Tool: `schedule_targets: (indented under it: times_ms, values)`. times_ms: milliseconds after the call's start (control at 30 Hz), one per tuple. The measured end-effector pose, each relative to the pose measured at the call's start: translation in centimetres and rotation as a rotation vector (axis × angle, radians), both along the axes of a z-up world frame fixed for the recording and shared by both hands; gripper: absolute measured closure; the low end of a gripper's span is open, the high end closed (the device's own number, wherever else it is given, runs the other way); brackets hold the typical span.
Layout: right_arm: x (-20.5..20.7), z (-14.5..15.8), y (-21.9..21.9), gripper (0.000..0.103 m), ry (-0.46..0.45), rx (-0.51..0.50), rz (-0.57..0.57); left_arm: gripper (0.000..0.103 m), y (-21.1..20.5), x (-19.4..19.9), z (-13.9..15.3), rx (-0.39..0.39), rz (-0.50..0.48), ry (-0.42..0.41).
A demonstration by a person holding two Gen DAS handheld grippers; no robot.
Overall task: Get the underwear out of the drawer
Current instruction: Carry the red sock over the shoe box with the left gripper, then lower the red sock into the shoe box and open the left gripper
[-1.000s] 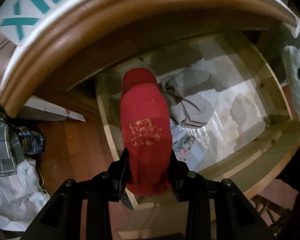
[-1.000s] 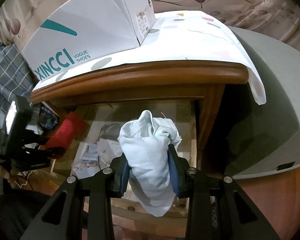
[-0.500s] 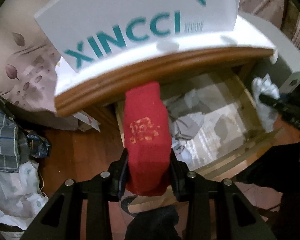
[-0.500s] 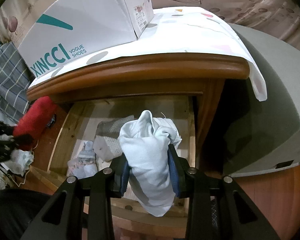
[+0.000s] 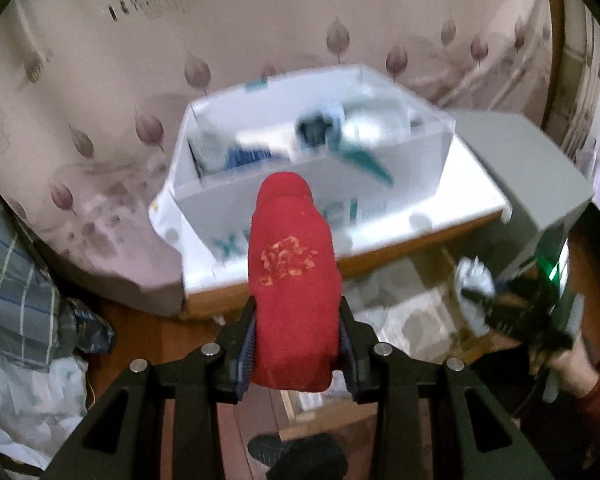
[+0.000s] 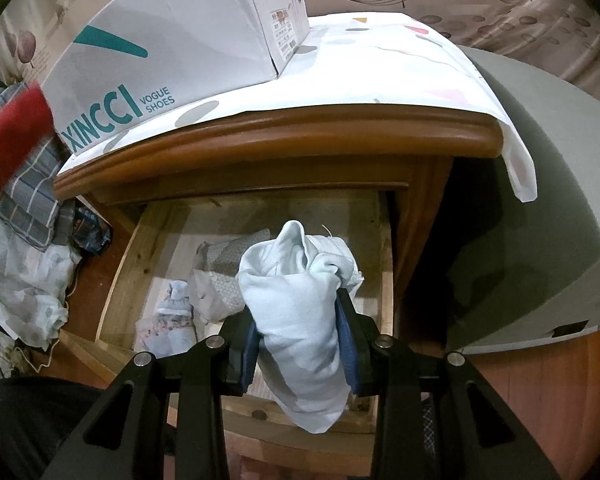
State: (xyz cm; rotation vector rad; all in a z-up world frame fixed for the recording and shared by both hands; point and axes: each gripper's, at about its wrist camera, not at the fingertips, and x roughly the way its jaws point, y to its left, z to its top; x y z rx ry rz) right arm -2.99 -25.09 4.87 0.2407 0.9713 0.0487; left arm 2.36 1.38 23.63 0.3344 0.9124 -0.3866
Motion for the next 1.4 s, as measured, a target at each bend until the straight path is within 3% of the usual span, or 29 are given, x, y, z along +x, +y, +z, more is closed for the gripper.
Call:
schedule_targets:
  times_ms: [167, 333, 733, 1000, 1100, 1400]
  values:
    - [0.1, 0.1, 0.1, 0.071, -0.005, 0.000, -0.002, 0.067, -1.0, 2.2, 4.4, 0.005, 0.020, -0.085]
    - [0.0, 0.3, -0.1, 0.071, -0.017, -0.002, -0.022, 0.067, -2.0, 5.7, 6.0, 0.018, 0.057, -0.122]
    - [0.6, -0.6, -0.7, 0.071, 0.040, -0.006, -0.137, 0.067, -3.3, 15.3, 0.9, 0.064, 0.232, -0.023]
    - [1.1, -0.7, 0.3, 0.071, 0.049, -0.086, -0.144, 0.067, -4.1, 18.2, -1.0, 0.082, 0.280, 0.002]
    - [1.1, -0.8, 0.2, 0.071, 0.051, -0.097, -0.152, 0.067, -4.3, 19.3, -2.0, 0.085, 0.291, 0.033]
    - [1.2, -1.1, 0.3, 0.071, 0.060, -0.091, -0.140, 0.064, -5.2, 20.4, -4.0, 0.157, 0.294, 0.015]
